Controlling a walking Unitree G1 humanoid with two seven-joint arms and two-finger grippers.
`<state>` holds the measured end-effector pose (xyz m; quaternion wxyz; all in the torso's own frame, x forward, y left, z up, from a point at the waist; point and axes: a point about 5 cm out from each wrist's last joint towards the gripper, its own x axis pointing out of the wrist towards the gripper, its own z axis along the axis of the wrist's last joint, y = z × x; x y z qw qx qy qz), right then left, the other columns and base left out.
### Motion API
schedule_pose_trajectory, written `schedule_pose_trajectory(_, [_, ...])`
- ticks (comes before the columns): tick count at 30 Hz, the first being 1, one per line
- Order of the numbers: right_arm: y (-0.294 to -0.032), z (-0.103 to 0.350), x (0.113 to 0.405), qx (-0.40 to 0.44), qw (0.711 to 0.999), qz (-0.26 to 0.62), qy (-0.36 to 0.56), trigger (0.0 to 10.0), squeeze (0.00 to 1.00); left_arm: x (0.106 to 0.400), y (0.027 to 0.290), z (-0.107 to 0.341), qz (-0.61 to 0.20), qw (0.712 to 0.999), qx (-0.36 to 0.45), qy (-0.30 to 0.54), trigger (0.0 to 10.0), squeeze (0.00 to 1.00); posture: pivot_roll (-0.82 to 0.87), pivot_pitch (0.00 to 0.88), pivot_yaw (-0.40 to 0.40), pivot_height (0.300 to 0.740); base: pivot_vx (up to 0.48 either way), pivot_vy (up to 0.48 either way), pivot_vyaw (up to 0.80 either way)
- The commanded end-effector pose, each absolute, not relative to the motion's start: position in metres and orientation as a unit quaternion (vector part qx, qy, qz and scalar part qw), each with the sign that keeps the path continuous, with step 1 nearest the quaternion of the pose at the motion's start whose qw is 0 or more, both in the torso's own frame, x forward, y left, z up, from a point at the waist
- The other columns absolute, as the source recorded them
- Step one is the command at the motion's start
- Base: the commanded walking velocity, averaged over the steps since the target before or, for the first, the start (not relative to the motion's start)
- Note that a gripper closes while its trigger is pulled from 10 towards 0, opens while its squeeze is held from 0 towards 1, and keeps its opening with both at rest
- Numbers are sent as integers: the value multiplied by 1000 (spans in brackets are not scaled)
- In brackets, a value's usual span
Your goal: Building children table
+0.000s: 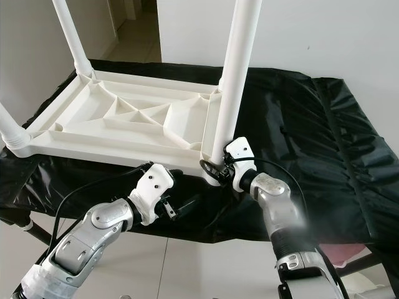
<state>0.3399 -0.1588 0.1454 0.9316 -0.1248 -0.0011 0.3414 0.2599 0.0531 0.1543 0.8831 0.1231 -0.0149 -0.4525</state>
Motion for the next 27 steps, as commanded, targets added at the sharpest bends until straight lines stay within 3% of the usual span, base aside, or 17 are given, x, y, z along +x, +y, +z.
schedule_pose_trajectory(1, [-158, 140, 340, -133, 928, 349, 9, 0, 0, 260, 54, 152, -462, 877, 129, -9, 10000, 0, -6, 67, -1, 740, 0, 0, 0])
schedule_pose_trajectory(2, [-158, 140, 340, -133, 928, 349, 9, 0, 0, 260, 54, 152, -462, 877, 129, -9, 10000, 0, -6, 67, -1, 740, 0, 0, 0])
schedule_pose_trajectory(3, [-157, 138, 338, -117, 933, 341, 15, 10000, 0, 259, 54, 152, -464, 876, 129, -9, 10000, 0, -7, 66, -2, 740, 0, 0, 0])
schedule_pose_trajectory(8, [-156, 128, 336, -82, 963, 254, 44, 10000, 0, 256, 52, 150, -470, 873, 128, -8, 10000, 0, -8, 67, -4, 740, 0, 0, 0])
schedule_pose_trajectory(15, [-143, 119, 329, -33, 981, 183, 58, 10000, 0, 256, 51, 150, -471, 873, 128, -7, 10000, 0, -9, 62, -3, 740, 0, 0, 0])
schedule_pose_trajectory(18, [-135, 114, 323, 22, 993, 93, 70, 10000, 0, 256, 51, 150, -473, 872, 129, -7, 10000, 0, -6, 51, -13, 740, 0, 0, 0])
schedule_pose_trajectory(22, [-133, 112, 321, 37, 995, 58, 73, 10000, 0, 256, 51, 149, -472, 872, 129, -7, 10000, 0, -4, 49, -13, 740, 0, 0, 0])
schedule_pose_trajectory(25, [-118, 112, 312, 62, 996, -41, 57, 10000, 0, 255, 50, 149, -474, 871, 128, -8, 10000, 0, -1, 46, -14, 740, 0, 0, 0])
schedule_pose_trajectory(27, [-106, 117, 310, 74, 996, -21, 42, 10000, 0, 254, 49, 149, -475, 871, 127, -7, 10000, 0, -1, 44, -11, 740, 0, 0, 0])
